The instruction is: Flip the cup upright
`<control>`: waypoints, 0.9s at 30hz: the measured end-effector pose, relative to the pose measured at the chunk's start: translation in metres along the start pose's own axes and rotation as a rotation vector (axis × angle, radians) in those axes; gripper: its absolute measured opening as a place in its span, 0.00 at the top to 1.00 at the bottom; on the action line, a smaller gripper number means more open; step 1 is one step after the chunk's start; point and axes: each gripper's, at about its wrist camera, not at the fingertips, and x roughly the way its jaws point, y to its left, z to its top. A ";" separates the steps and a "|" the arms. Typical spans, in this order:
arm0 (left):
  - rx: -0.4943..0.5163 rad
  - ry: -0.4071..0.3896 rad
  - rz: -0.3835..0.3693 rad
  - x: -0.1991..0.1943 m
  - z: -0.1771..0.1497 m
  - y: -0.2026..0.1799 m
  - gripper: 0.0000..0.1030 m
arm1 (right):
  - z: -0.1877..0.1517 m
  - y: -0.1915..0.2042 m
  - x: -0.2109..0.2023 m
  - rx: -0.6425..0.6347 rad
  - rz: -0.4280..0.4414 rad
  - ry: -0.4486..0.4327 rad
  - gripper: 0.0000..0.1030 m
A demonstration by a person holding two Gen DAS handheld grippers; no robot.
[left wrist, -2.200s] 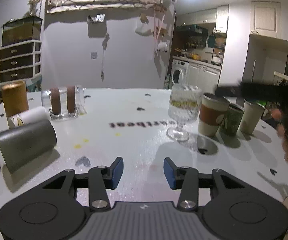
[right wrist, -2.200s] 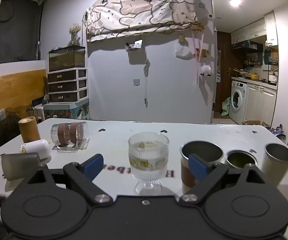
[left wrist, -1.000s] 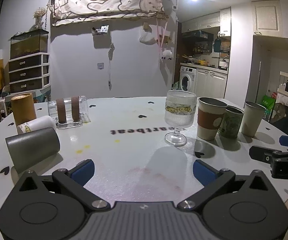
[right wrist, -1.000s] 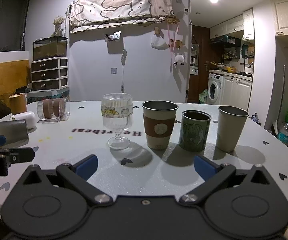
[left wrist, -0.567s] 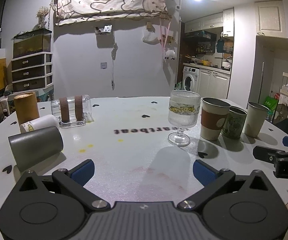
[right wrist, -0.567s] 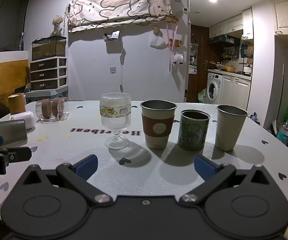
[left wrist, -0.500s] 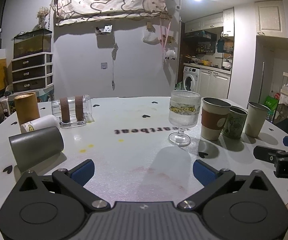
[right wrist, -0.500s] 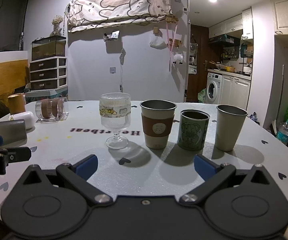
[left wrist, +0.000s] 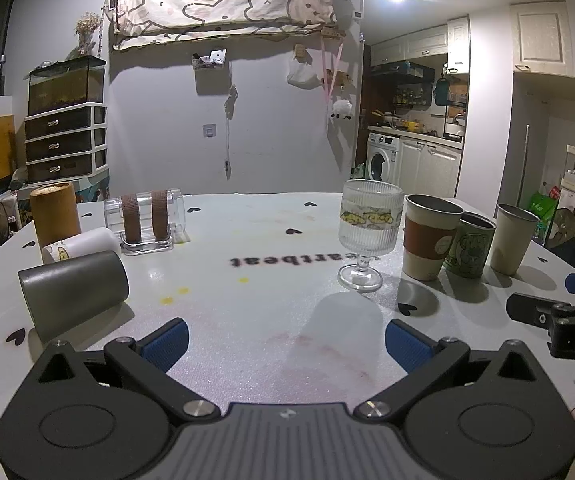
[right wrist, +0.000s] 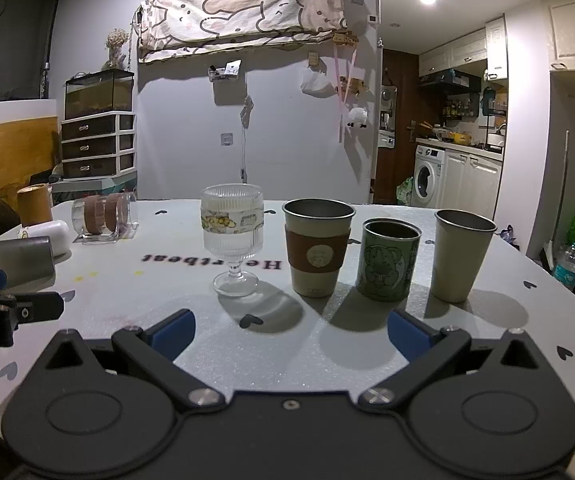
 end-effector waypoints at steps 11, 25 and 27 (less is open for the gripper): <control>-0.001 0.001 0.001 0.000 0.000 0.000 0.00 | 0.001 0.002 0.000 0.000 0.001 0.001 0.00; -0.002 0.000 0.001 0.000 -0.001 0.001 0.00 | 0.001 0.002 0.000 -0.001 0.000 0.002 0.00; -0.001 0.001 0.002 0.000 0.000 0.001 0.00 | 0.000 0.003 0.000 -0.001 0.001 0.003 0.00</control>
